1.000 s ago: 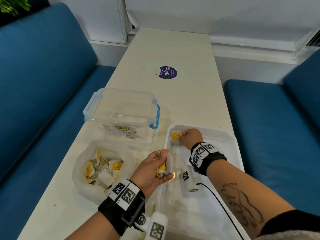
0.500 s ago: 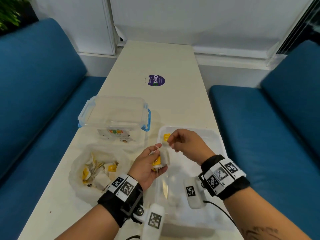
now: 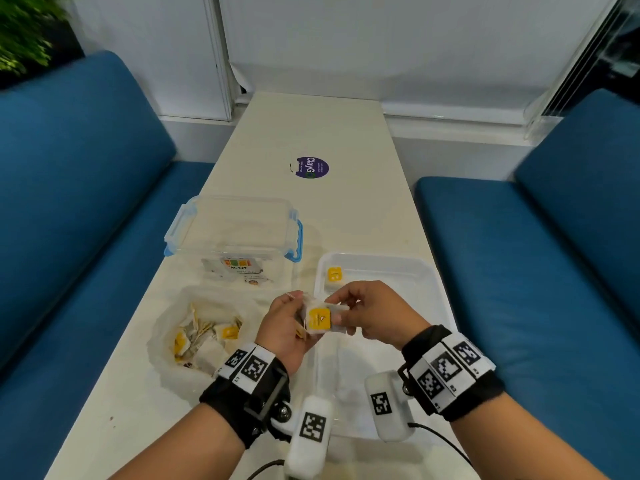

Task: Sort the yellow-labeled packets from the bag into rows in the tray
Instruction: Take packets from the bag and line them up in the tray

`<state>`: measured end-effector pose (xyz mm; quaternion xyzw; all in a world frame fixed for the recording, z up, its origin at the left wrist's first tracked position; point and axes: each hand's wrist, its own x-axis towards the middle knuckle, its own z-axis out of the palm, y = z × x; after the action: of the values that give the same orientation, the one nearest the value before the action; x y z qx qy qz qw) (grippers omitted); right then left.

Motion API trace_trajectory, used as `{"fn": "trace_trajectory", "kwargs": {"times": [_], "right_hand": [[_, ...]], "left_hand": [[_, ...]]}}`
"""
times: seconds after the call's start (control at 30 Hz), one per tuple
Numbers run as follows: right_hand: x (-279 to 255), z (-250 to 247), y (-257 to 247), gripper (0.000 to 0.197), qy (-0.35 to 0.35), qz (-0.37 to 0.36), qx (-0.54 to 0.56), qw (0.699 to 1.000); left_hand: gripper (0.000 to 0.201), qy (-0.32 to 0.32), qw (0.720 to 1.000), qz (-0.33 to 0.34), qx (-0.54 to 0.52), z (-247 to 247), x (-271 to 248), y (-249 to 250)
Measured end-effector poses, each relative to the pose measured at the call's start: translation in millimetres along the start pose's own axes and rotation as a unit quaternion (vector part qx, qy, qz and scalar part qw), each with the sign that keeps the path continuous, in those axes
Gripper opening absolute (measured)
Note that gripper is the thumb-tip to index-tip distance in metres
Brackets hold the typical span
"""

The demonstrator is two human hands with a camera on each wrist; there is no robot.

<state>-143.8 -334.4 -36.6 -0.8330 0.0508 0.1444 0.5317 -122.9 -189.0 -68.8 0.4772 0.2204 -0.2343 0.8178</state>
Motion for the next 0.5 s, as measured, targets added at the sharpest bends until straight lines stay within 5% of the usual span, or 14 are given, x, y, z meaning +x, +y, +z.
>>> {"fn": "trace_trajectory", "kwargs": {"times": [0.13,0.33,0.5], "right_hand": [[-4.6,-2.9,5.8,0.012,0.016,-0.008,0.168,0.986],[-6.3,3.4,13.0,0.02,0.012,0.022,0.399,0.916],[-9.3,11.7,15.9,0.015,0.028,0.022,0.347,0.937]], "left_hand": [[0.018,0.016,0.999,0.011,0.029,-2.8,-3.5,1.0],[0.017,-0.031,0.998,-0.005,0.059,2.1,-16.6,-7.6],[0.01,-0.062,0.987,0.041,0.144,4.6,-22.5,-10.5]]}}
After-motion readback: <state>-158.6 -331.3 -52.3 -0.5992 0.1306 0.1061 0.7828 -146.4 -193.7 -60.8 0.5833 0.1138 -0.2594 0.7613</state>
